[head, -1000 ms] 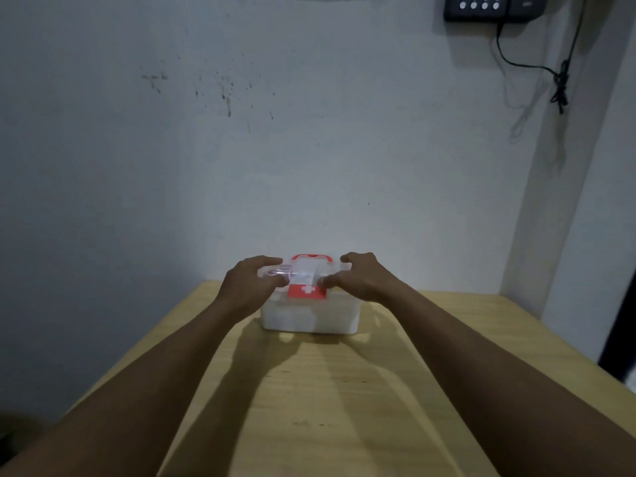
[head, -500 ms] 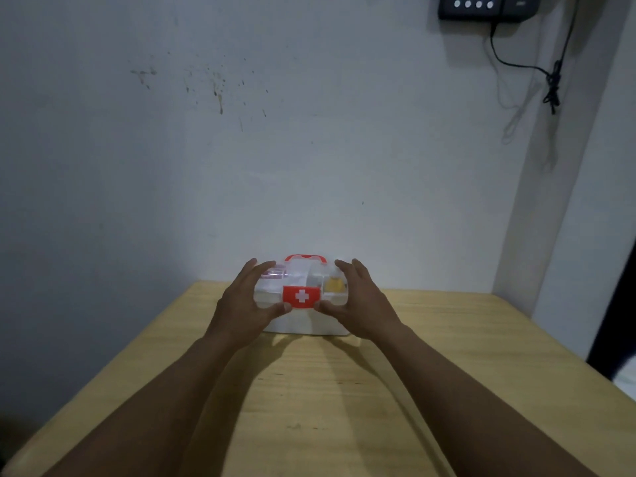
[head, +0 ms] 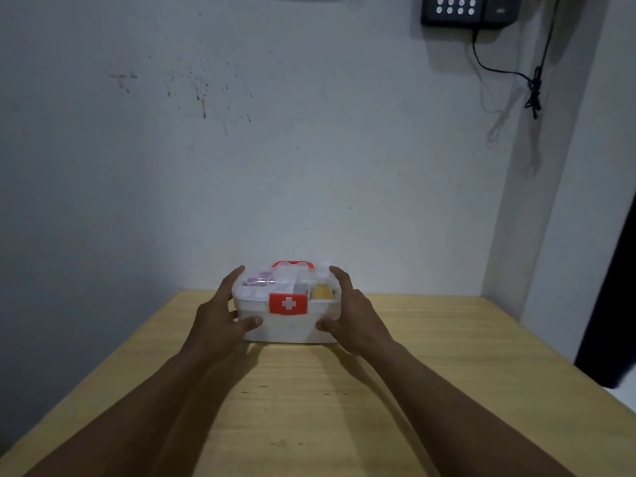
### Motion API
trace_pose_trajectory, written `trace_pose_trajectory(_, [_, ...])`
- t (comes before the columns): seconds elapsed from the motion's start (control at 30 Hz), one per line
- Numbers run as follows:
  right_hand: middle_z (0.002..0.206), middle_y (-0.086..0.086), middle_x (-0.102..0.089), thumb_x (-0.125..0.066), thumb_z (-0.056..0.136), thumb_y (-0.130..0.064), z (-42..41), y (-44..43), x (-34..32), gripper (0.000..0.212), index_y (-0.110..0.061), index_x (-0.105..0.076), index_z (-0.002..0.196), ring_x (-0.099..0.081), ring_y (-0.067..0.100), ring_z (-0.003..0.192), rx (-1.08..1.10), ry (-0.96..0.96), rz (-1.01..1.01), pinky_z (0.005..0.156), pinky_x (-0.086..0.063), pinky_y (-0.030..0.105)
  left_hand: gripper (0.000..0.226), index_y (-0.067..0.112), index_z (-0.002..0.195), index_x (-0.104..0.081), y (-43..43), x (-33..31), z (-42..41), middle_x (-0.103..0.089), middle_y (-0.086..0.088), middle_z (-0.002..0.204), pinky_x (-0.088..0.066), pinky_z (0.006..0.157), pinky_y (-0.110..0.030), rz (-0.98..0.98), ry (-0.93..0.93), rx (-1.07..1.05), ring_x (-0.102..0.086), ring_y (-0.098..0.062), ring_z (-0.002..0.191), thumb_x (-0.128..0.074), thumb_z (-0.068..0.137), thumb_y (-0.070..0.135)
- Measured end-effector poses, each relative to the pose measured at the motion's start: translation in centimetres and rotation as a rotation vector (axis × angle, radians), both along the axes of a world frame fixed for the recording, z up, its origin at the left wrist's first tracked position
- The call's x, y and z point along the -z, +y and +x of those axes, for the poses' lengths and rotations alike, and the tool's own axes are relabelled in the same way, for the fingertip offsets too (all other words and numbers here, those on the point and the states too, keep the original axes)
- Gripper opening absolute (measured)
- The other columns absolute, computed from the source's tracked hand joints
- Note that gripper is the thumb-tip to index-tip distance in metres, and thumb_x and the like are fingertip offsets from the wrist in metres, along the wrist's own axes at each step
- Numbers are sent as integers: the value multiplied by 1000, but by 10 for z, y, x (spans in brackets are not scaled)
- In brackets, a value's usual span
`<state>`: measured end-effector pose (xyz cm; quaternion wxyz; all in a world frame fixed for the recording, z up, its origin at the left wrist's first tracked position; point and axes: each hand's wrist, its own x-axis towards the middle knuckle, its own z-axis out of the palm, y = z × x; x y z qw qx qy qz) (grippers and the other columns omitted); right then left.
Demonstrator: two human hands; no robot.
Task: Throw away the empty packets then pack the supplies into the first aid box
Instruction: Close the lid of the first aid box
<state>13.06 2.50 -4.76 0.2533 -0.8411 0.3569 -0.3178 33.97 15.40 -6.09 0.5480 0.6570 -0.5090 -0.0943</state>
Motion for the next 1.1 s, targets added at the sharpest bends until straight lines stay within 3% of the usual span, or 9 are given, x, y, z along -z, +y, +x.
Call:
trace_pose_trajectory(0.2, [123, 5, -61, -79, 74, -11, -15, -9, 3, 99, -43, -17, 145, -62, 23, 107, 37, -70, 7, 84, -58, 41, 88, 33, 146, -33, -14, -7, -21, -51, 1, 141, -56, 82, -35, -38, 27, 9, -57, -22, 117, -79, 76, 4])
trace_pose_trajectory(0.33, [121, 8, -62, -80, 74, -12, -39, -26, -3, 99, -43, -17, 144, -63, 27, 105, 75, -38, -17, 84, -58, 44, 90, 34, 147, -34, -34, -10, -39, -54, 4, 135, -54, 69, -14, -34, 27, 39, -60, -17, 109, -80, 75, 4])
trace_pose_trajectory(0.4, [123, 9, -63, -80, 74, -12, -53, -36, -7, 99, -42, -17, 145, -63, 29, 107, 96, -17, -15, 86, -57, 45, 91, 36, 146, -34, -47, -12, -51, -55, 6, 131, -52, 65, -10, -33, 33, 40, -63, -17, 105, -80, 74, 5])
trace_pose_trajectory(0.53, [127, 9, -62, -80, 76, -12, -76, -58, -13, 100, -39, -15, 147, -62, 29, 109, 134, 28, 2, 87, -55, 41, 93, 38, 147, -33, -74, -11, -75, -57, 5, 133, -52, 72, -16, -20, 40, 43, -64, -11, 100, -80, 74, 6])
trace_pose_trajectory(0.77, [120, 8, -64, -79, 76, -6, -91, -90, -12, 98, -32, -19, 149, -64, 27, 105, 131, 50, 3, 81, -54, 36, 96, 41, 147, -30, -109, -3, -96, -55, -1, 140, -55, 91, -45, -5, 67, 2, -60, -22, 114, -80, 74, 5])
trace_pose_trajectory(0.93, [122, 7, -54, -82, 75, -11, -90, -106, -13, 100, -41, -20, 148, -61, 25, 107, 150, 45, 0, 85, -57, 40, 93, 39, 149, -26, -121, -2, -103, -51, -2, 144, -55, 91, -43, -3, 57, -14, -57, -23, 120, -77, 78, 6])
trace_pose_trajectory(1.0, [123, 8, -49, -77, 80, -13, -91, -109, -12, 97, -40, -15, 149, -57, 24, 103, 138, 75, 10, 83, -53, 35, 91, 39, 150, -24, -122, -1, -106, -50, 0, 145, -53, 92, -39, -11, 15, -32, -56, -23, 121, -75, 80, 8])
trace_pose_trajectory(1.1, [126, 7, -48, -72, 83, -14, -92, -114, -8, 95, -40, -11, 151, -55, 25, 111, 130, 80, 12, 88, -52, 37, 88, 37, 150, -22, -123, 0, -107, -45, 2, 148, -52, 92, -40, -11, -26, -53, -51, -24, 128, -74, 83, 12])
